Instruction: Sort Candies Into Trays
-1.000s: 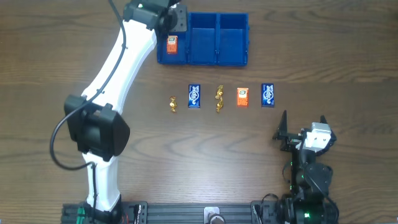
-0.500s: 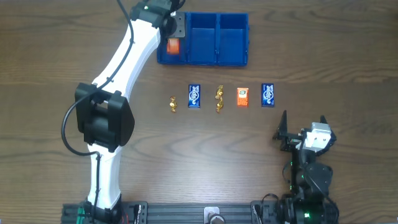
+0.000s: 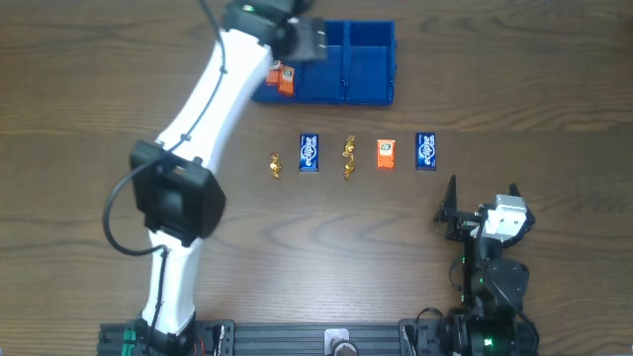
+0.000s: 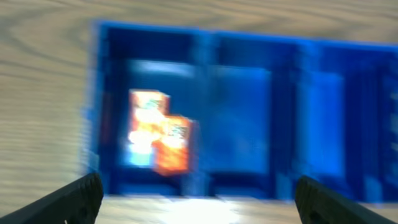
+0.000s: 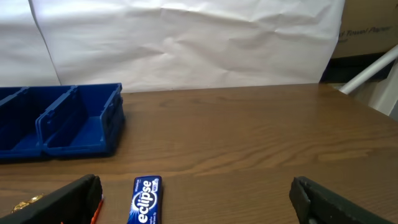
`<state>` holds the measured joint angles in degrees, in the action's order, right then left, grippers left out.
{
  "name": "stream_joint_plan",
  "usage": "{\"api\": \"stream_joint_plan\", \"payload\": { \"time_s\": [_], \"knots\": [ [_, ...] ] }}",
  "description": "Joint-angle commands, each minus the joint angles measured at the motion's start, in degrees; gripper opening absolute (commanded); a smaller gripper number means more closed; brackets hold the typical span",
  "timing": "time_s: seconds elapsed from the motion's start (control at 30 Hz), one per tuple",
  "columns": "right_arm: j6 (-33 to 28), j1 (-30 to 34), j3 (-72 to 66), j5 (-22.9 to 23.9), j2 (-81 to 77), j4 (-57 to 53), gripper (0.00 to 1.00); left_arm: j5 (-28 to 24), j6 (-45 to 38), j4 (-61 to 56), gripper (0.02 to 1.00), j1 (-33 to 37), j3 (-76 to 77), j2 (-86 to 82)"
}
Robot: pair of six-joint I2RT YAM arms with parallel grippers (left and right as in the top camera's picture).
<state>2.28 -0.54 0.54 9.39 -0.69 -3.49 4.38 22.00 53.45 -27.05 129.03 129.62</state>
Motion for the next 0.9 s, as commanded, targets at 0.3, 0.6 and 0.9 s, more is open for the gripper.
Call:
{"api": "stream_joint_plan", "payload": {
  "time_s": [0.3,0.6,0.9],
  "knots": [
    [-0.4,0.3,-0.1,-0.1,0.3,-0.2,0.998,-1.5,23.1,5.2,0.915,-21.4,1.2,10.8],
    [-0.4,0.3,-0.1,-0.1,0.3,-0.3,0.998,-2.5,23.3,2.9,0.884,-22.1,1.2,14.4],
    [-0.4,0.3,-0.1,-0.1,0.3,-0.2,0.998,-2.0,20.6,2.1,0.875,-22.9,1.2,17.3]
  ]
}}
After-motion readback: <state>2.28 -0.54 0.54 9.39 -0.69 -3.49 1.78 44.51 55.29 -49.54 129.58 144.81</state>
